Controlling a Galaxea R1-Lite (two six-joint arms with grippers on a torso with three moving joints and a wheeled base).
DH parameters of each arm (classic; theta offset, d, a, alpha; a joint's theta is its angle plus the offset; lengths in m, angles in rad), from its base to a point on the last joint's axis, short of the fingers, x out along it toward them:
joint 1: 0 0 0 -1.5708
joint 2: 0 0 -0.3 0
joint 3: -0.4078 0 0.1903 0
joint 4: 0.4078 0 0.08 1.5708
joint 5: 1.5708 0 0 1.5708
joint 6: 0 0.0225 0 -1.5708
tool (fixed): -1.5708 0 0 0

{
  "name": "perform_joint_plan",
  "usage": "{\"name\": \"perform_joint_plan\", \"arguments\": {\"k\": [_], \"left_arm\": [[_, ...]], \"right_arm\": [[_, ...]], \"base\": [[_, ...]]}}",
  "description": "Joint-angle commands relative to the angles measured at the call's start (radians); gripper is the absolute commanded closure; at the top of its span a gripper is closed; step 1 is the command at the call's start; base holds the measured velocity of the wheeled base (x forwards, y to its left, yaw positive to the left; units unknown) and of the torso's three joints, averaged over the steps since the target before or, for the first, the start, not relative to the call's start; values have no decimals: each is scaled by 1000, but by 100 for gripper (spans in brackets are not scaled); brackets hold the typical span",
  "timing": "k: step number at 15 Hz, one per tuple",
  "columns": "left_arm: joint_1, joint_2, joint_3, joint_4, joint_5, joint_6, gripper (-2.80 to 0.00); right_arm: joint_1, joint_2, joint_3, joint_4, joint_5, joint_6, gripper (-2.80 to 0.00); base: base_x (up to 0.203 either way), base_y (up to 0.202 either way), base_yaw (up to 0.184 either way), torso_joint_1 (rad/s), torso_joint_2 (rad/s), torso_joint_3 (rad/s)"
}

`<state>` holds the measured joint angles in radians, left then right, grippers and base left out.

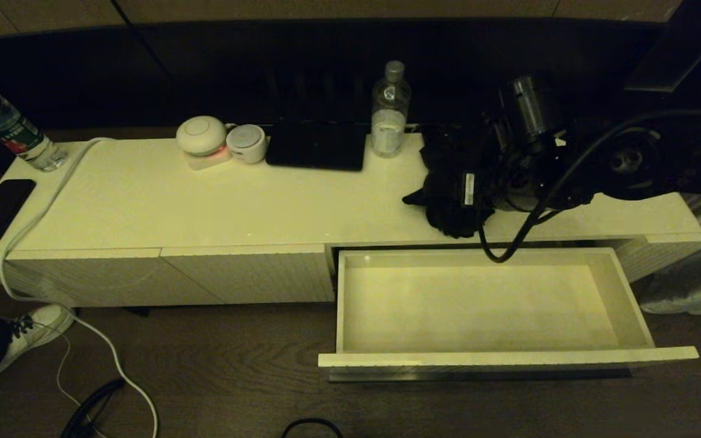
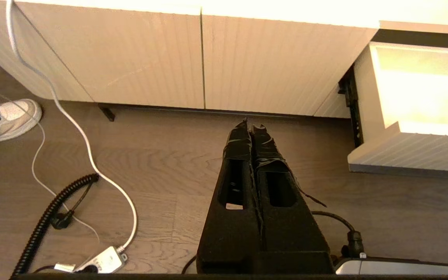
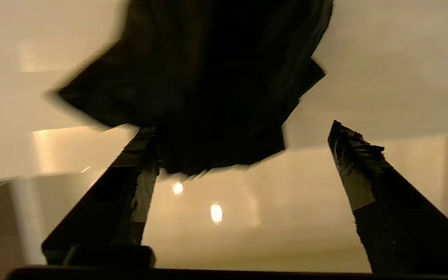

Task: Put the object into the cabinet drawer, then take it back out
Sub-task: Put the umbrella in the drawer

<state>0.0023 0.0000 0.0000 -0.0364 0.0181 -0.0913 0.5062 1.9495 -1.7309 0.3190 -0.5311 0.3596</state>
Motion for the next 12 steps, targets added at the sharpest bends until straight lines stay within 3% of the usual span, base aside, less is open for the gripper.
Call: {"name": "perform_joint_plan", "arguments": {"k": [1,5,12], "left_arm": [[1,-2,0,0,0,-1,0],[1,-2,0,0,0,-1,0],[1,-2,1,0,0,-1,0]], "right_arm": [[-17,36,52,-82,-17,-47,-280],[-15,83,-23,-135,-22,-86,-280],[0,103,-105,-133,-15,-51,-280]], "base": [[0,0,0,0,0,0],[0,0,0,0,0,0],[0,0,0,0,0,0]]}}
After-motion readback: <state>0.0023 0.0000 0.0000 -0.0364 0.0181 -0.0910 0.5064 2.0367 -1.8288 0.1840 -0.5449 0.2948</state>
